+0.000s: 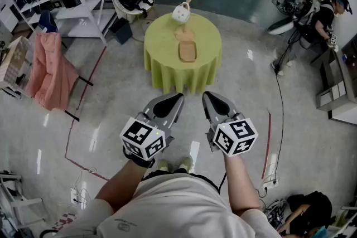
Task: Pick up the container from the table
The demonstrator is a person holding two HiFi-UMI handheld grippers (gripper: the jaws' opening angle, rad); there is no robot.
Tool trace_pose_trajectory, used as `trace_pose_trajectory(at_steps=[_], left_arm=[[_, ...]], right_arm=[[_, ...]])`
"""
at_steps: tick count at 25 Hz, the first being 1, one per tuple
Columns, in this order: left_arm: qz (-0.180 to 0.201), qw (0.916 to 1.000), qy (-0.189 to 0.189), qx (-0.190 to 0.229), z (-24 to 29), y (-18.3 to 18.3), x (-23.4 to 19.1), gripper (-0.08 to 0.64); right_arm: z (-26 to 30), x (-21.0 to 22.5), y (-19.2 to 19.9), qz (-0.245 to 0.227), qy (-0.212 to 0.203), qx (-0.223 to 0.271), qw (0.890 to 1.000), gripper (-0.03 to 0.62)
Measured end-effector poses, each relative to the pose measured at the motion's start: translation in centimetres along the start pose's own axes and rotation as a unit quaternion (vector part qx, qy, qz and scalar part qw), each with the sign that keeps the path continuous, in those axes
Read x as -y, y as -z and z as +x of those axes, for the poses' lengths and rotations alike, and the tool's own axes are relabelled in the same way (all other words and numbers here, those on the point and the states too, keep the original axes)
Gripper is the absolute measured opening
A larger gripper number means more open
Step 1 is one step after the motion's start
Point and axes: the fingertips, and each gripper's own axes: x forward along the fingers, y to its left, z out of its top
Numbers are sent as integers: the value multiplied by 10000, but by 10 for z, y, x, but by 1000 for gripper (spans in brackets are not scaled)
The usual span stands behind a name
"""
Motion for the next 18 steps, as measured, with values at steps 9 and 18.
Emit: trace_pose_trajectory(at_steps=[9, 18], left_arm=[[15, 10000, -50, -37, 14, 7, 9, 6], [165, 9995, -154, -206, 33, 18, 2, 6]], right_arm=[[-5, 14, 2, -24, -55, -26, 10000, 9], [-2, 31, 0, 70, -201, 33, 9998, 10]])
